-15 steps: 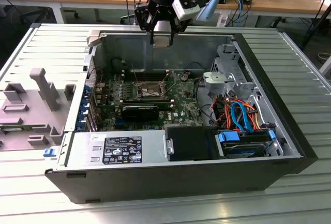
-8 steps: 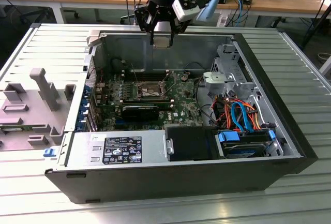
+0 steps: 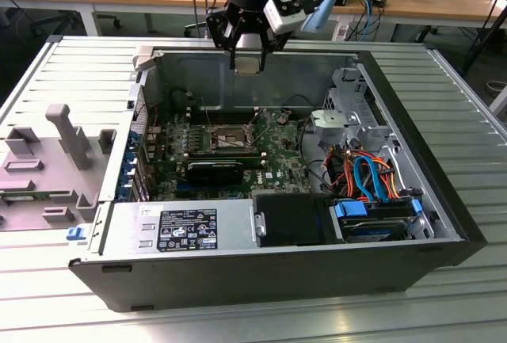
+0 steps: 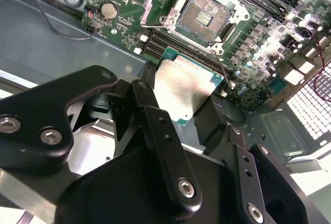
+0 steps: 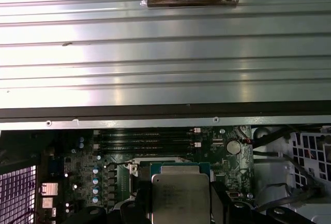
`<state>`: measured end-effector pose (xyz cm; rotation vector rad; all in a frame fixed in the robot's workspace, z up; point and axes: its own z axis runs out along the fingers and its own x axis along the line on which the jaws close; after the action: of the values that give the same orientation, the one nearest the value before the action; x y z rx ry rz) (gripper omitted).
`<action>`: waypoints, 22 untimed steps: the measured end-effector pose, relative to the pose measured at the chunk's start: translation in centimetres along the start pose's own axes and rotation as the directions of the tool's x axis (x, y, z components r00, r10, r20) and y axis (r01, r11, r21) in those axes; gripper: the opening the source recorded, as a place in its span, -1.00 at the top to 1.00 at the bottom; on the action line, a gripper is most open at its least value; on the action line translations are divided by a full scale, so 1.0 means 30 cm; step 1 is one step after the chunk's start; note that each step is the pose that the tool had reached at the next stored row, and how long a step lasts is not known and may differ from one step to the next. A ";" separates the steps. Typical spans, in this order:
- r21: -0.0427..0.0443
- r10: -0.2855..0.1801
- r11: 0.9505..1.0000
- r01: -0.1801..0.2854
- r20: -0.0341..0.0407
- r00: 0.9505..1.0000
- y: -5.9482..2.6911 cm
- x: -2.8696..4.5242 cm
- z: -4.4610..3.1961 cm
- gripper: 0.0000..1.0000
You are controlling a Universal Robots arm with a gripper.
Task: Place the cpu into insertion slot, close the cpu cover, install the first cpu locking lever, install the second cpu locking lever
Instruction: 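Place the cpu into insertion slot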
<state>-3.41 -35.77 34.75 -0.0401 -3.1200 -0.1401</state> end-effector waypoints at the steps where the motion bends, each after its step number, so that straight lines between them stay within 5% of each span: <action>1: 0.000 0.000 1.000 0.000 0.000 1.000 0.000 0.000 0.001 -0.08; 22: 0.000 0.000 1.000 0.000 0.000 1.000 -0.020 -0.001 0.014 -0.08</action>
<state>-3.41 -36.35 34.26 -0.0400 -3.1200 -0.1399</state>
